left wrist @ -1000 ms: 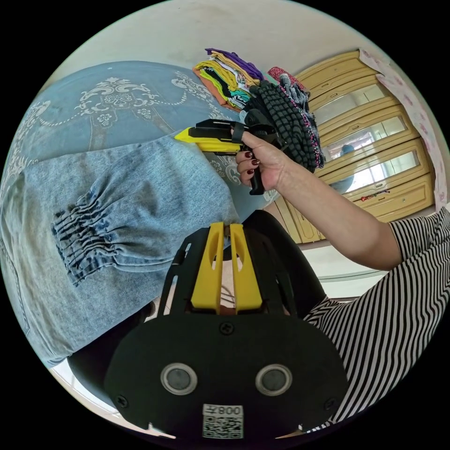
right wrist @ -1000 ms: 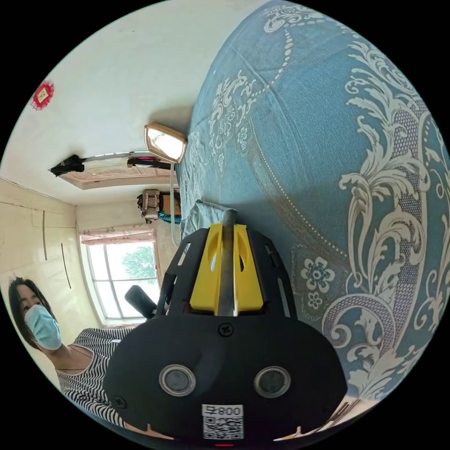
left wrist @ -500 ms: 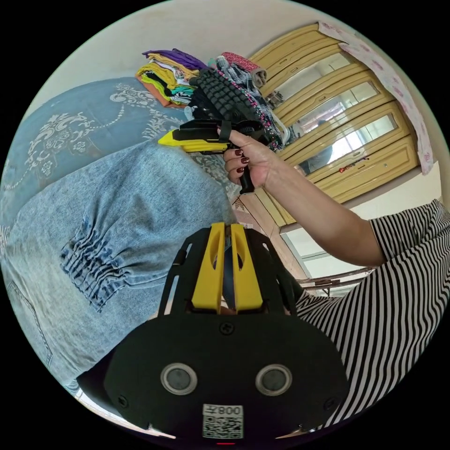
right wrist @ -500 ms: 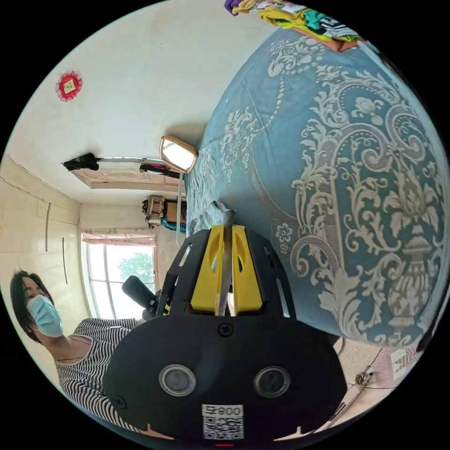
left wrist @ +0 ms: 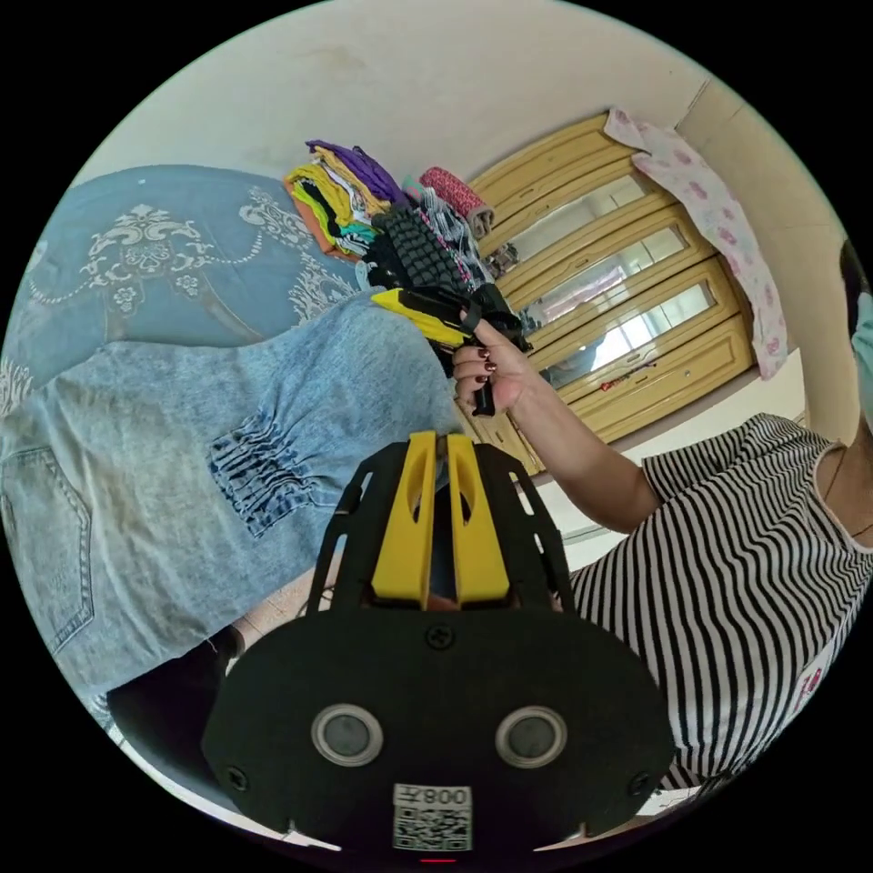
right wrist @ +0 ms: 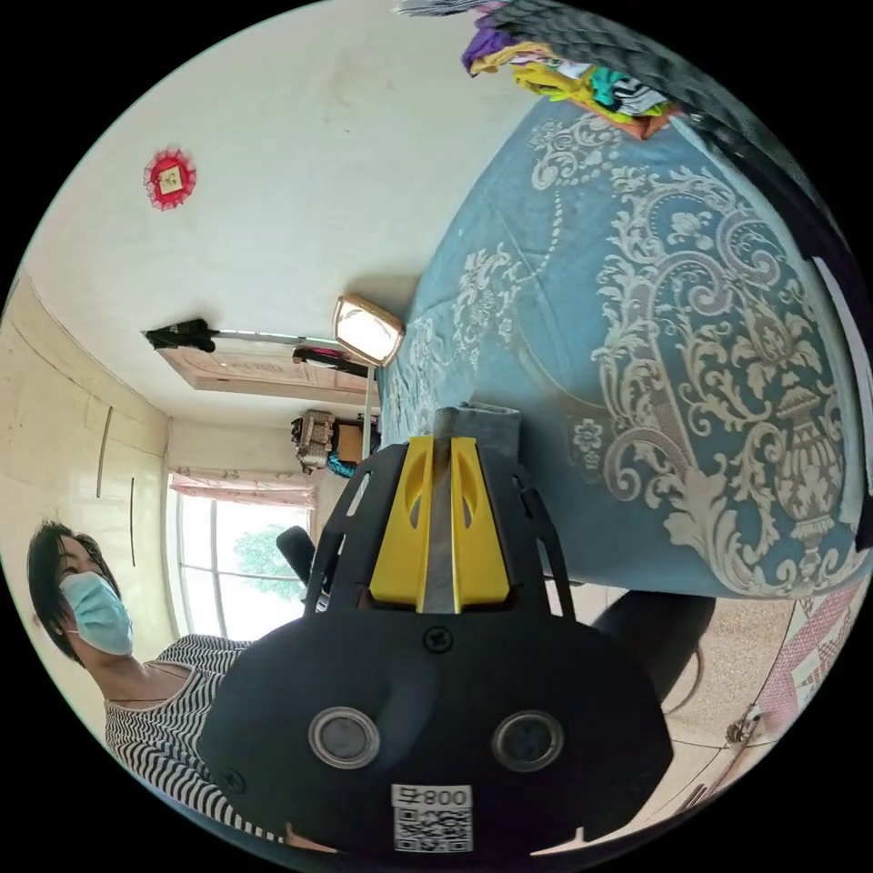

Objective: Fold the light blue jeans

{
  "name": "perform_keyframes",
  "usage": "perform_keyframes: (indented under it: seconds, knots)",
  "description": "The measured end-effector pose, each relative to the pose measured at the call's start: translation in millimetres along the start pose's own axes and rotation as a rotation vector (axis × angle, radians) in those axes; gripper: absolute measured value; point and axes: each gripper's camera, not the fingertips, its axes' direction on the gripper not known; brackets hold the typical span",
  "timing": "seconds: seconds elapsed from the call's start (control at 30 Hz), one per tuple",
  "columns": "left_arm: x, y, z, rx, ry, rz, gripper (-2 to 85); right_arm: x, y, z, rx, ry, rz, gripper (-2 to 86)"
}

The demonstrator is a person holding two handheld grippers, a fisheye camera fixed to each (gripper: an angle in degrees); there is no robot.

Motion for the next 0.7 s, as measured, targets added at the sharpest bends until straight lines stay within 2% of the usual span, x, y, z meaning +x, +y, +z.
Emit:
perform_keyframes:
  seconds: [0.2, 0.33, 0.47, 0.7]
  knots:
    - [-47, 64, -86, 0.209, -0.051, -0.031, 2.3, -108, -38, 88, -0.051, -0.071, -0.138, 2.9]
    - [-84, 111, -135, 0.334, -0.119, -0.094, 2.2, -174, -73, 184, -0.133, -0.085, -0.199, 2.9]
    - [-132, 166, -182, 0.424, -0.221, -0.196, 2.2, -225, -105, 289, -0.231, -0.069, -0.238, 3.1]
    - [-214, 248, -228, 0.541, -0.286, -0.366, 2.1, -284, -143, 438, -0.364, 0.029, -0.287, 3.1]
